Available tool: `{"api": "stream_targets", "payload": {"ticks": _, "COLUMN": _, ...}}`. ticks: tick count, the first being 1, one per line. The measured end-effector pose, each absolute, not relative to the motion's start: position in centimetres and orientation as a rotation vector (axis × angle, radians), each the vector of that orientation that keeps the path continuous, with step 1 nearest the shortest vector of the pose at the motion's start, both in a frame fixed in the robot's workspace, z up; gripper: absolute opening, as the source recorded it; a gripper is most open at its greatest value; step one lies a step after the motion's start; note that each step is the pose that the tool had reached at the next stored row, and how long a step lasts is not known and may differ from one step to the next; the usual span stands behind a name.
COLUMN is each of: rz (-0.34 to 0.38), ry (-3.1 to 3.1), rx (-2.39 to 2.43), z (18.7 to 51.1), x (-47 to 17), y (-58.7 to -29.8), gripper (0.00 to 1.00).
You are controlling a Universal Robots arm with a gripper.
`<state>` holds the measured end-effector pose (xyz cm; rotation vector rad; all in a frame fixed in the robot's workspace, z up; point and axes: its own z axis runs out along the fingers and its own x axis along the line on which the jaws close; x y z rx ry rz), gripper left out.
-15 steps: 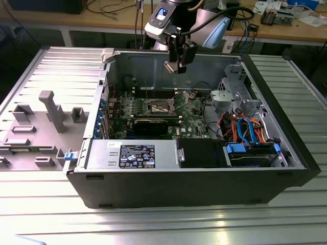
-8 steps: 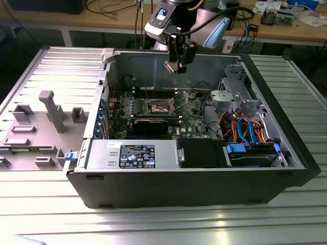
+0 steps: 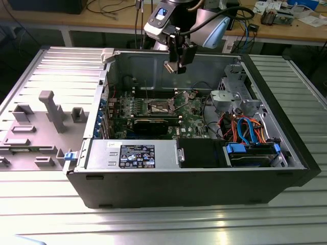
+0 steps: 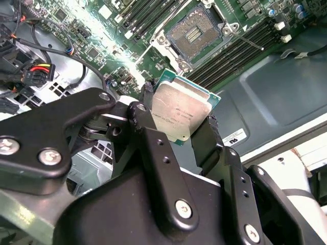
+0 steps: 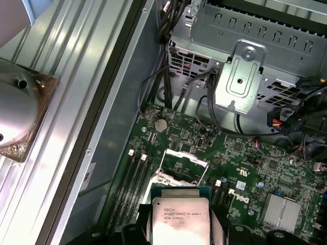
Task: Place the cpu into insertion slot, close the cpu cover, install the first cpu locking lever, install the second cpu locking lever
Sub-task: 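Place the cpu into insertion slot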
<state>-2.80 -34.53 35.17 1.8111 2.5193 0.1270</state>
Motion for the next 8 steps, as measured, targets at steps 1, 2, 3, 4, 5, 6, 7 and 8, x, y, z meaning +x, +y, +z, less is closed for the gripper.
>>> {"api": "stream_targets", "payload": {"ticks": 1, "rz": 0.126, "ry": 2.503, "rx": 1.832, "z": 35.15, "x": -2.79, "y": -34.53, "gripper": 0.54}}
{"api": "stream_targets", "payload": {"ticks": 2, "rz": 0.125, "ry": 2.475, "rx": 1.868, "z": 35.12, "x": -2.79, "y": -34.53, "gripper": 0.54}}
{"api": "stream_targets", "payload": {"ticks": 3, "rz": 0.125, "ry": 2.463, "rx": 1.883, "z": 35.10, "x": -2.80, "y": -34.53, "gripper": 0.54}}
{"api": "stream_targets", "payload": {"ticks": 4, "rz": 0.124, "ry": 2.452, "rx": 1.896, "z": 35.08, "x": -2.79, "y": -34.53, "gripper": 0.54}}
{"api": "stream_targets", "payload": {"ticks": 5, "rz": 0.124, "ry": 2.439, "rx": 1.912, "z": 35.06, "x": -2.79, "y": -34.53, "gripper": 0.54}}
{"api": "stream_targets", "payload": {"ticks": 6, "rz": 0.123, "ry": 2.430, "rx": 1.924, "z": 35.04, "x": -2.79, "y": -34.53, "gripper": 0.54}}
{"api": "stream_targets", "payload": {"ticks": 7, "rz": 0.123, "ry": 2.410, "rx": 1.947, "z": 35.00, "x": -2.79, "y": -34.53, "gripper": 0.54}}
{"api": "stream_targets", "payload": {"ticks": 8, "rz": 0.122, "ry": 2.398, "rx": 1.961, "z": 34.97, "x": -2.79, "y": -34.53, "gripper": 0.54}}
